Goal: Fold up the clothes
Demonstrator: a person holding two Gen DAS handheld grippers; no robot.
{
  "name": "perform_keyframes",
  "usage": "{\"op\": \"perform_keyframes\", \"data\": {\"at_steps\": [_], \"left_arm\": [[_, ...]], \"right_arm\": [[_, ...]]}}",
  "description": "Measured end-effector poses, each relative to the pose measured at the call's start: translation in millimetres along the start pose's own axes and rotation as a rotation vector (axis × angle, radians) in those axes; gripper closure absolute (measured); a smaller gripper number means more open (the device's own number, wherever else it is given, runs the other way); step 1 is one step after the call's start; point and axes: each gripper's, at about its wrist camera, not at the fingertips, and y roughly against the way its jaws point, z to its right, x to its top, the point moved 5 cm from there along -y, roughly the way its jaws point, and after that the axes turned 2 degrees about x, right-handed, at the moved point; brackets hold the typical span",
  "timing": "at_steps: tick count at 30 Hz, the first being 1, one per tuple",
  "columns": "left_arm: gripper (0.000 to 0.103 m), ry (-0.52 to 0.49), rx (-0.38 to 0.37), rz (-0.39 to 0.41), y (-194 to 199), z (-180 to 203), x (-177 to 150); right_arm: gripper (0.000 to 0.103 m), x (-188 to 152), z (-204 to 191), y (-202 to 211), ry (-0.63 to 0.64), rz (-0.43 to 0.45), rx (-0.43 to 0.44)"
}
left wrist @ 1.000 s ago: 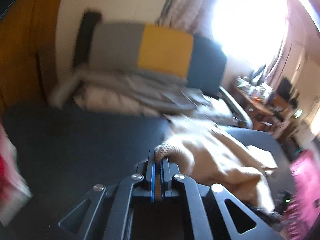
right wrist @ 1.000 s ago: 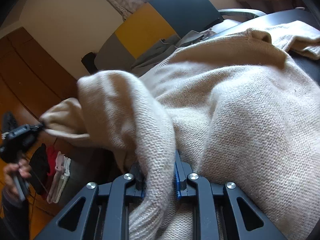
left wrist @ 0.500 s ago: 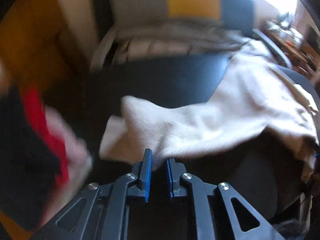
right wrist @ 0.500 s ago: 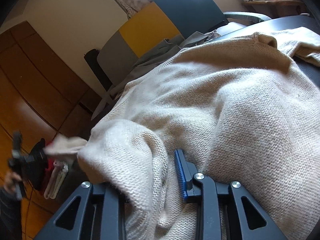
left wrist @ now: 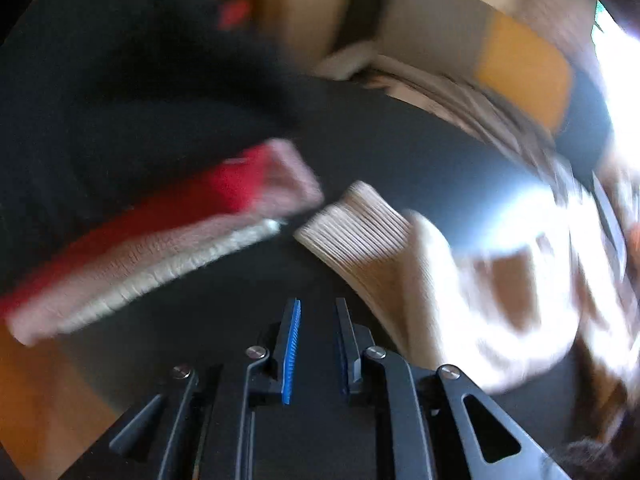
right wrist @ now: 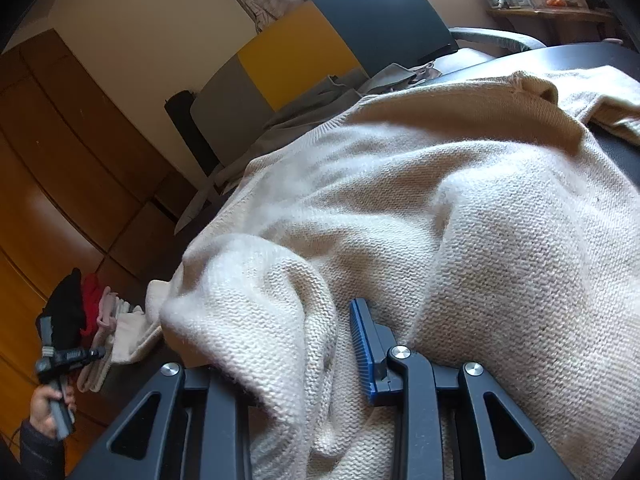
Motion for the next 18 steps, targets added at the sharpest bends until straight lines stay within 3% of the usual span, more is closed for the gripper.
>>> {"op": "perform_keyframes", "data": {"at_steps": [2, 4, 11, 17, 18], "left_arm": [[0.081, 0.049, -0.041, 0.000, -10, -7, 7], [0.075, 0.015, -0.036, -0.002, -17, -4, 12], [0.061, -0.064, 0.061, -0.009, -45, 5, 10], [0.060, -0.186, 0.222, 0.069, -58, 25, 11], [0.076, -0.213, 0.228, 0.081, -59, 31, 10]], "right_arm": [[0.072, 0, 0, 0, 0.006, 0.000, -0.007], [0.072, -1, -1, 0, 0.013, 0.000, -0.018], [0.070, -2, -3, 1, 0.034, 0.000, -0.042], [0.069, -2, -3, 0, 0.034, 0.003, -0.039], [0.069, -2, -3, 1, 0.033, 0.003, -0.036]]}}
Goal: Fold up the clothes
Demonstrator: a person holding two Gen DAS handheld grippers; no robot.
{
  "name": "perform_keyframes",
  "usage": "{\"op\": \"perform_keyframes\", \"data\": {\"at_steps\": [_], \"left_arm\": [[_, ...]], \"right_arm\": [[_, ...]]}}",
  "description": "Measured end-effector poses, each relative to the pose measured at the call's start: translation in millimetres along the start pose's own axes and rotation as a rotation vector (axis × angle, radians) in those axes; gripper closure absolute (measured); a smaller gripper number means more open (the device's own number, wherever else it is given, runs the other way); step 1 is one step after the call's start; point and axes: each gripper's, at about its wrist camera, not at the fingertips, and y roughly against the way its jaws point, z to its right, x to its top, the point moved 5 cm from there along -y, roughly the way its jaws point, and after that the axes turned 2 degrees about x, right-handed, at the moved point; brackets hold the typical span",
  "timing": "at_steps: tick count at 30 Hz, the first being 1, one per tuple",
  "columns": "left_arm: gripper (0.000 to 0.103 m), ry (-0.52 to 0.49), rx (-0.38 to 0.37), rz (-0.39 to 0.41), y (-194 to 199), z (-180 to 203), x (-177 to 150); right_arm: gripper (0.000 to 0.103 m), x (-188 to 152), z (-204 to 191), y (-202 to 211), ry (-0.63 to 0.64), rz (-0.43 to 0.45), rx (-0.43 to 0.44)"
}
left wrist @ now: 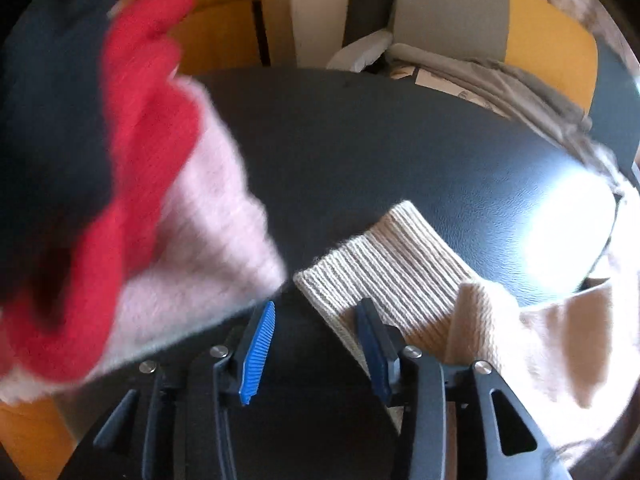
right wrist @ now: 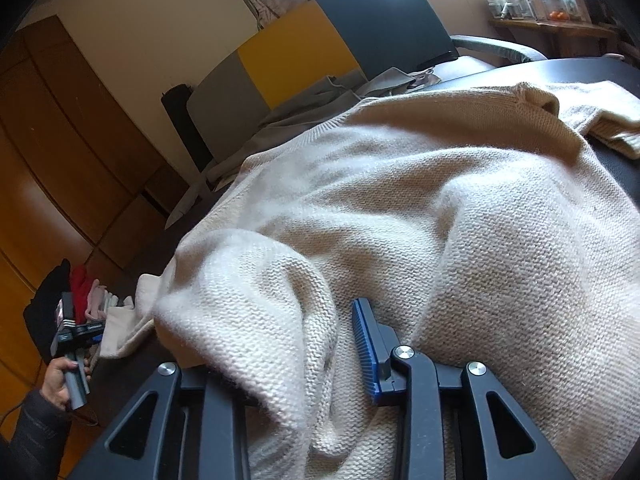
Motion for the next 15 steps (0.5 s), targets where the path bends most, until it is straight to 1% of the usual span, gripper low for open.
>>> {"op": "perform_keyframes", "data": {"at_steps": [1, 2, 4, 5, 7, 9, 10, 11, 13, 15], "left_arm": [[0.089, -0.020, 0.004, 0.010, 0, 4, 0], [0.099, -0.035, 0.004, 0.016, 1, 5, 1], [0.100, -0.056, 0.000, 0.028, 2, 7, 1], [0.100, -0.051, -0.007, 0.041, 6, 7, 1], [0.101, -0.036, -0.007, 0.088, 21, 2, 3], [0.101, -0.023, 0.001, 0.169, 49, -1, 6], [0.101, -0.012, 0.004, 0.221, 68, 3, 13], [0.101, 0.003, 0.008, 0.280, 89, 1, 19], [0.101, 0.042, 0.020, 0.415, 136, -12, 29], [0.100, 0.097, 0.037, 0.543, 177, -23, 42]], "right_arm": [[0.069, 0, 0, 0, -0.001, 0.001, 0.003], [0.068, 0, 0, 0, -0.003, 0.002, 0.005], [0.068, 0, 0, 0, -0.006, 0.003, 0.011], [0.068, 0, 0, 0, -0.008, 0.004, 0.015], [0.067, 0, 1, 0, -0.012, 0.005, 0.022], [0.067, 0, 1, 0, -0.014, 0.006, 0.026], [0.067, 0, 1, 0, -0.014, 0.006, 0.027], [0.067, 0, 0, 0, -0.014, 0.006, 0.027], [0.066, 1, -1, -1, -0.014, 0.005, 0.026], [0.066, 1, -1, -1, -0.013, 0.002, 0.020]]}}
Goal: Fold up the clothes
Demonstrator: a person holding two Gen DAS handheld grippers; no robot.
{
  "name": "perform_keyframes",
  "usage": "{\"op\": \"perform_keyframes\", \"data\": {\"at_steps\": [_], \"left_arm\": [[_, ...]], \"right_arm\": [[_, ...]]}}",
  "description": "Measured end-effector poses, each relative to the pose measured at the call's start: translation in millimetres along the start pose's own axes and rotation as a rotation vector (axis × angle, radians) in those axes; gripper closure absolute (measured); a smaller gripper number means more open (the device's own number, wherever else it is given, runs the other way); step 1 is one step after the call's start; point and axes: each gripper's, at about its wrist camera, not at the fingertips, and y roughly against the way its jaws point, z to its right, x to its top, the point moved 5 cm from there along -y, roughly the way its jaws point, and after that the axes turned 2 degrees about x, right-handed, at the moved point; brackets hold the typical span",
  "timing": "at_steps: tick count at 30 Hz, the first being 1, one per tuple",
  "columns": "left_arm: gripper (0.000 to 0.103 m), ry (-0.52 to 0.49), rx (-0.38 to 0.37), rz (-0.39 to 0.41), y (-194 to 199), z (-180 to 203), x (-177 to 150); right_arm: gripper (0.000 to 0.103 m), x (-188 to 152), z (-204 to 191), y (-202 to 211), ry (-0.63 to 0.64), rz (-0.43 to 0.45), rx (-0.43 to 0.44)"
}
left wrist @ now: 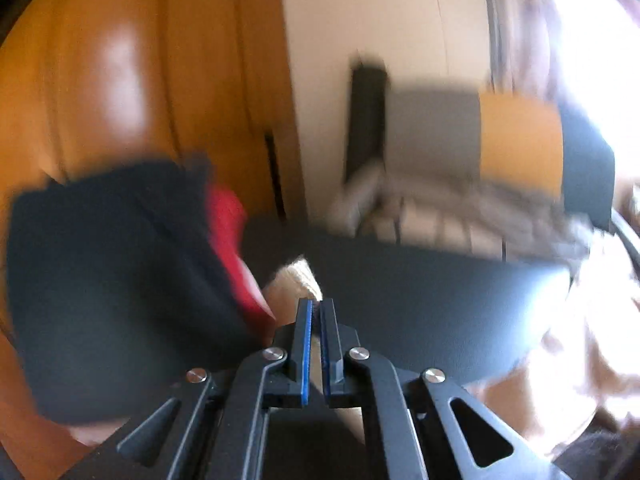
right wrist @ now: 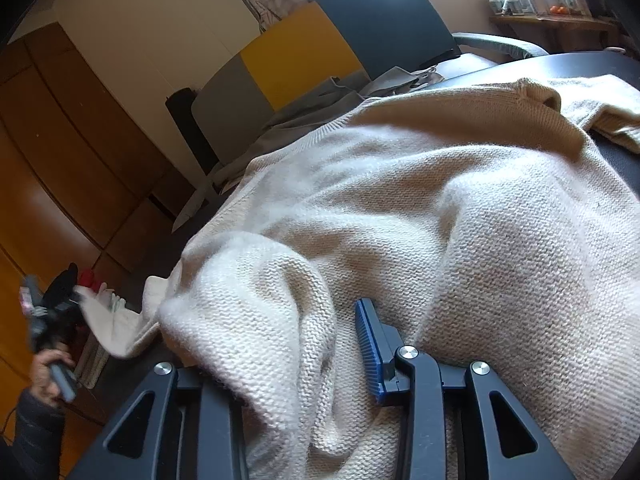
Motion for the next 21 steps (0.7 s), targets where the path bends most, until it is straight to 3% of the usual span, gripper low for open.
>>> {"op": "perform_keyframes", "data": {"at_steps": [2, 5, 11, 13, 15, 18, 21], "left_arm": [[0.100, 0.041, 0.069, 0.102, 25, -24, 21], [0.100, 0.073, 0.192, 0.111, 33, -64, 18], [0.097, 0.117, 0.351, -0.181, -4, -136, -58], [0.097, 0.130, 0.361, -0.199, -1, -144, -62], [0.094, 0.145, 0.359, -0.210, 2, -144, -55], [0.091, 0.221, 0.310, -0.216, 15, -145, -42], [0.091, 0.347, 0.277, -0.231, 33, -158, -35]], "right_arm": [[0.065, 0, -3, -2, -0.007, -0.009, -0.011], [0.055, -2, -14, -7, -0.009, -0.035, -0.016], [0.039, -24, -79, -34, 0.165, -0.176, 0.002], [0.022, -31, -101, -43, 0.221, -0.216, 0.000], [0.014, -38, -120, -49, 0.262, -0.262, 0.015], [0.014, -42, -134, -54, 0.290, -0.308, 0.017], [0.015, -32, -129, -41, 0.199, -0.305, 0.081]]}}
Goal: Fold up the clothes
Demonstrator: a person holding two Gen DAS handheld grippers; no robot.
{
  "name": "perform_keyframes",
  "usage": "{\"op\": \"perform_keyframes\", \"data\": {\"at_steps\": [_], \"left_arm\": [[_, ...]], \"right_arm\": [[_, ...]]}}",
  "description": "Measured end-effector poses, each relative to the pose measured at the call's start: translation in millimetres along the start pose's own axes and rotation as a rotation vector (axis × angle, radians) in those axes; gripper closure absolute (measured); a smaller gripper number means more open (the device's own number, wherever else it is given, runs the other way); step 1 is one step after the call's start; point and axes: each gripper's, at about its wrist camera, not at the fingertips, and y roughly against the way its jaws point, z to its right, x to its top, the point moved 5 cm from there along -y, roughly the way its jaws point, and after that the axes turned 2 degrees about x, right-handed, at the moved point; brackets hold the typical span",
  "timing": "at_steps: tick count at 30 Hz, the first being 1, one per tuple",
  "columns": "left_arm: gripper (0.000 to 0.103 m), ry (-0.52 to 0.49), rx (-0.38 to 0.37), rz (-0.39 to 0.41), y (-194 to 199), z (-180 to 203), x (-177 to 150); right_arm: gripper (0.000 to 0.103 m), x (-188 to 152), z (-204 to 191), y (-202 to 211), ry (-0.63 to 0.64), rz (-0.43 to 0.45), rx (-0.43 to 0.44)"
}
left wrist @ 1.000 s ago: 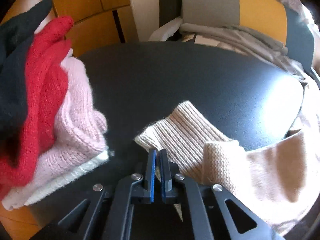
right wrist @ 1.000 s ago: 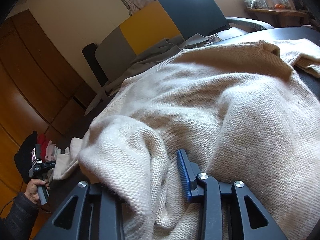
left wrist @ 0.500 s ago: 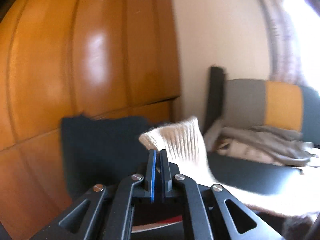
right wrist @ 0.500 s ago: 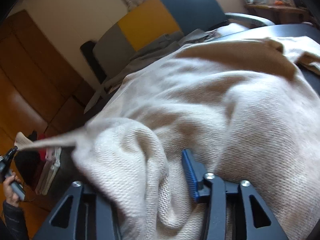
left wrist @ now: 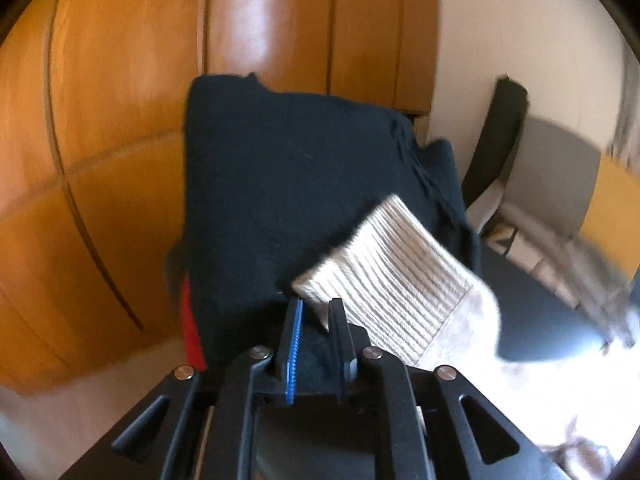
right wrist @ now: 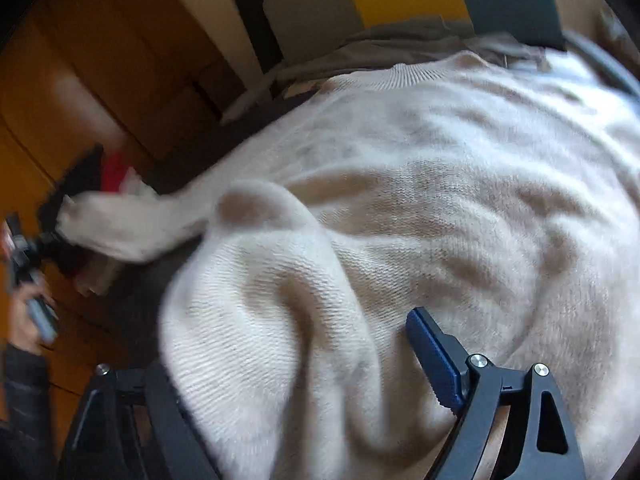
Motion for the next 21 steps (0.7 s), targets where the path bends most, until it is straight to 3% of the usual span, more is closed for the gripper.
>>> {"op": "perform_keyframes", "data": {"at_steps": [2, 5, 7, 10, 12, 14, 16, 18, 21], "left_arm": [[0.091, 0.034, -0.029, 0.004, 17, -9, -3], [0.091, 0.062, -0.085, 0.023, 45, -21, -10], [0.091, 0.010, -0.203, 0.019, 70, -7, -26], [0.088, -0.140, -0.542, -0.129, 92, 56, -75], [0.088, -0.240, -0.693, -0.256, 95, 106, -121], [0.088, -0.310, -0.778, -0.380, 93, 142, -166], [0.088, -0.300, -0.896, -0.492, 91, 170, -203], [0.081, -0.294, -0.983, -0.533, 103, 183, -230], [0.075, -0.352, -1.069, -0.560, 64, 240, -242]], "right_arm": [[0.015, 4, 6, 19, -0.053, 0.040, 0.047], [0.015, 7, 17, 61, -0.065, 0.138, 0.046], [0.015, 5, 28, 86, -0.061, 0.193, -0.013], [0.015, -2, 42, 103, -0.075, 0.206, -0.049], [0.018, -9, 51, 108, -0.076, 0.204, -0.099], [0.018, -20, 60, 108, -0.080, 0.186, -0.146], [0.018, -29, 68, 101, -0.095, 0.159, -0.179], [0.018, -38, 79, 91, -0.122, 0.133, -0.200], [0.017, -47, 91, 81, -0.145, 0.134, -0.214]]}}
